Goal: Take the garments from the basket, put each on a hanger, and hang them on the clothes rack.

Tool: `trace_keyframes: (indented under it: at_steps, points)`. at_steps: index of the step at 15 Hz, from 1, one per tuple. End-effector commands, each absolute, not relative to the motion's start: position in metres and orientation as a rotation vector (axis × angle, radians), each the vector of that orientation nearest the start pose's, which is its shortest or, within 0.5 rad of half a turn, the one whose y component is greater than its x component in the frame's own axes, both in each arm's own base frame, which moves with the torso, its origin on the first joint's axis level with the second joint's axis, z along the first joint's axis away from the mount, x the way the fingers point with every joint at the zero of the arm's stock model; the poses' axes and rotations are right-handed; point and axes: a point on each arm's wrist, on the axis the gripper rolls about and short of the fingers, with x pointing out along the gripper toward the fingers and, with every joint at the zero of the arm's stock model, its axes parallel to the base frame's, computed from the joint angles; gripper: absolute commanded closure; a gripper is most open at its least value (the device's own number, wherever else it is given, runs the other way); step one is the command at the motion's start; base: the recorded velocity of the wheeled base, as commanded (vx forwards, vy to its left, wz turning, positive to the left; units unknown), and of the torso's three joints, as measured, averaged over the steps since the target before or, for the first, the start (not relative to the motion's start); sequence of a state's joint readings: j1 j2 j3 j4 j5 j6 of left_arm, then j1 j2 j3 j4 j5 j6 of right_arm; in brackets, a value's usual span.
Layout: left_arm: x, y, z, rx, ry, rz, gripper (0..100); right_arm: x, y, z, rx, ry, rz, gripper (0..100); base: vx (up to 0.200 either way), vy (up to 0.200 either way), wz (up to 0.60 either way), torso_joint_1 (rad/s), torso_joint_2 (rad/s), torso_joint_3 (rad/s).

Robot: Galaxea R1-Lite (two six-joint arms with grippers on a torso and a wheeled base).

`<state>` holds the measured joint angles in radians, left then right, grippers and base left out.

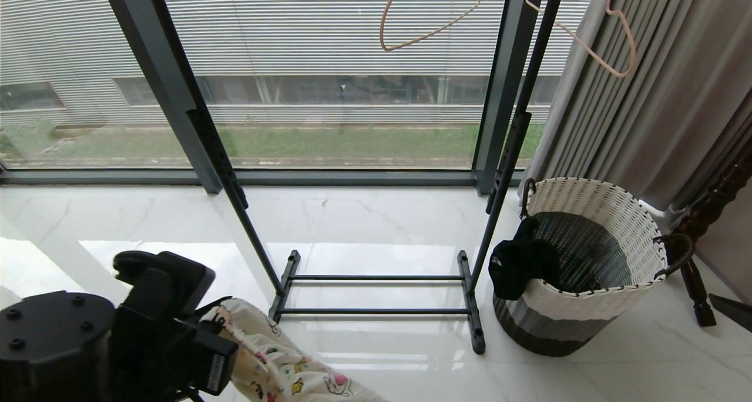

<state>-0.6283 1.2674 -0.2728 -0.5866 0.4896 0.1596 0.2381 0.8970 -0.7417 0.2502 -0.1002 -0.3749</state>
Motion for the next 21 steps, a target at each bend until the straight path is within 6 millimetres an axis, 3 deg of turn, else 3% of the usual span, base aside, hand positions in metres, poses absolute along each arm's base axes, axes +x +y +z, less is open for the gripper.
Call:
trace_keyframes:
  at_steps: [1, 3, 12, 21]
  points:
    - [0.111, -0.048, 0.157, 0.298, 0.269, -0.087, 100, 0.085, 0.011, 0.229, -0.423, 0.386, 0.13, 0, 0.0, 0.0, 0.0, 0.0, 0.0, 0.0]
    - [0.098, -0.04, 0.148, 0.299, 0.283, -0.08, 100, 0.087, 0.011, 0.226, -0.421, 0.357, 0.117, 0, 0.0, 0.0, 0.0, 0.0, 0.0, 0.0]
    - [0.095, -0.027, 0.151, 0.266, 0.265, 0.028, 100, 0.088, 0.011, 0.23, -0.417, 0.343, 0.118, 0, 0.0, 0.0, 0.0, 0.003, -0.01, -0.009]
    - [0.094, -0.026, 0.148, 0.283, 0.272, 0.025, 100, 0.091, 0.012, 0.234, -0.409, 0.34, 0.119, 0, 0.0, 0.0, 0.0, 0.146, -0.42, -0.262]
